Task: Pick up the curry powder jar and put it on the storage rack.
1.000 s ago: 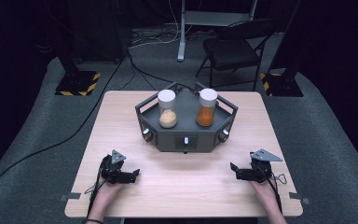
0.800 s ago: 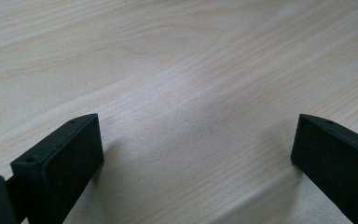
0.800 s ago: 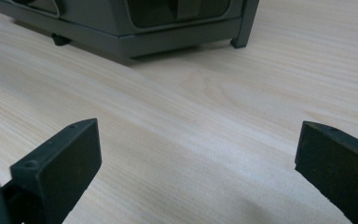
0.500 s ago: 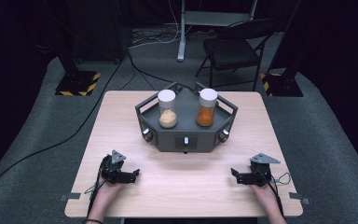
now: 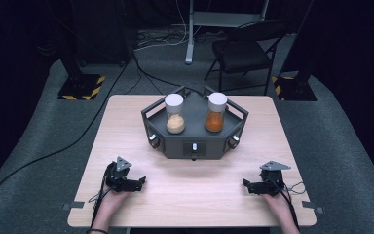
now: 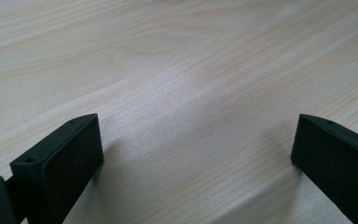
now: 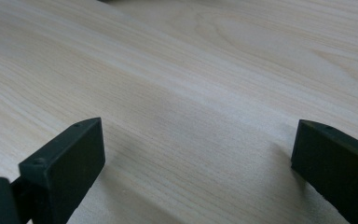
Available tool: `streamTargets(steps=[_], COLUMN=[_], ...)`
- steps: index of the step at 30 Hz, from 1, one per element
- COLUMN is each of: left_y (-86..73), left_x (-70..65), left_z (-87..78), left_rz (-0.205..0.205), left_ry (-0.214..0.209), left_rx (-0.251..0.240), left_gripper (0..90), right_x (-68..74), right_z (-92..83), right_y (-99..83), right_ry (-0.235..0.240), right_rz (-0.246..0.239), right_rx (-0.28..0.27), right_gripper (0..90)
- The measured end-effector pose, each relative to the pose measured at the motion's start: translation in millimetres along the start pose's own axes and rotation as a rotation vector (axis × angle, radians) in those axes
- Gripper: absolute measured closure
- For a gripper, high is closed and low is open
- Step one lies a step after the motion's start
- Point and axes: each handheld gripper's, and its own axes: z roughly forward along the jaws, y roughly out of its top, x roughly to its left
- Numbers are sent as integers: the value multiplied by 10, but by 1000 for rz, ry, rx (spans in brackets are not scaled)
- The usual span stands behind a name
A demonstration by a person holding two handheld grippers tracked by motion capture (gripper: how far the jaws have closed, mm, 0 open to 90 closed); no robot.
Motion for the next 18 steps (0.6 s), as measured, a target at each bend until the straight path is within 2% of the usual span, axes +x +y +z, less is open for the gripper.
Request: streamTargets(steps=[2,18], left_y=[0,-1], left_x=[0,-2], left_z=[0,0], left_rz=[0,0], left_ry=[0,1], left_rx=[0,0], left_gripper=[19,19], right_x=[49,60], right_z=[12,16], right_y=[25,29], right_ry=[-13,-15], right_rz=[-27,-26], right_rx=[15,18], right_gripper=[6,0])
